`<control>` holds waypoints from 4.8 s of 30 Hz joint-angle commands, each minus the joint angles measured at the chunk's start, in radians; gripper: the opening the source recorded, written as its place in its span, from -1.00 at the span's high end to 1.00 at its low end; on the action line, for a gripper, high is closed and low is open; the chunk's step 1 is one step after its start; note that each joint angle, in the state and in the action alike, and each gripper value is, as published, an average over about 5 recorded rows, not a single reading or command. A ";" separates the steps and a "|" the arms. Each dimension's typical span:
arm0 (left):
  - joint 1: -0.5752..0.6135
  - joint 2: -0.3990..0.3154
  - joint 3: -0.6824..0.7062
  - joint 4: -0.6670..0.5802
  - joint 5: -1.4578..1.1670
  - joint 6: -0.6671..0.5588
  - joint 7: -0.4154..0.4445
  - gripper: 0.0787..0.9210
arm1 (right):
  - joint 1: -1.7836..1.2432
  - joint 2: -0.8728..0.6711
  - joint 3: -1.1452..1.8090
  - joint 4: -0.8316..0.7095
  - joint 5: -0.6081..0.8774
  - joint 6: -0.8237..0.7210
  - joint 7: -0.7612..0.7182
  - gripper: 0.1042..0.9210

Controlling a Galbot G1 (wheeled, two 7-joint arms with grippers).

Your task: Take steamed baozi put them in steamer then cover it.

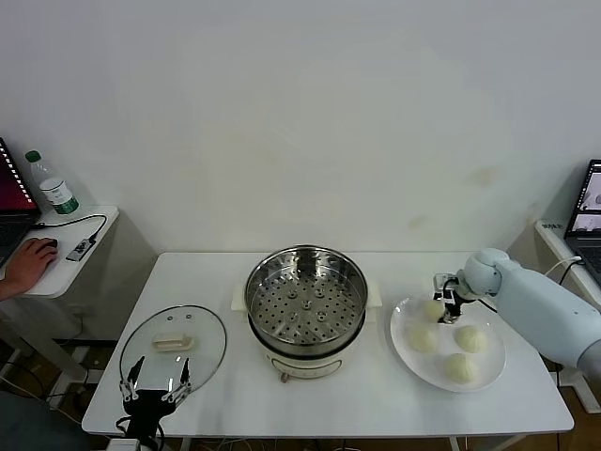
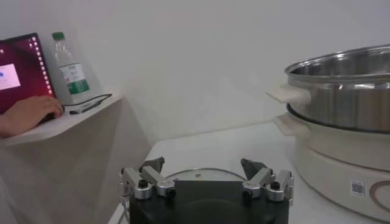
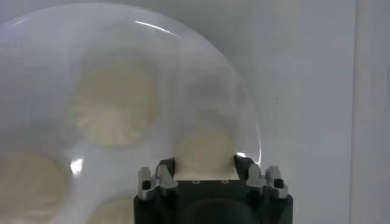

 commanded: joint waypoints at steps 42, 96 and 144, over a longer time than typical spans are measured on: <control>-0.023 0.029 -0.027 0.004 -0.077 0.007 0.021 -0.77 | 0.700 0.400 -0.656 0.219 0.430 0.457 0.052 -0.20; -0.048 0.042 -0.034 -0.013 -0.083 0.016 0.021 -0.77 | 1.025 -0.061 -0.846 0.617 0.569 -0.124 -0.069 -0.76; -0.054 0.031 -0.055 0.015 -0.077 0.022 0.023 -0.77 | 0.063 -0.166 -0.267 0.383 0.188 -0.134 0.063 -0.76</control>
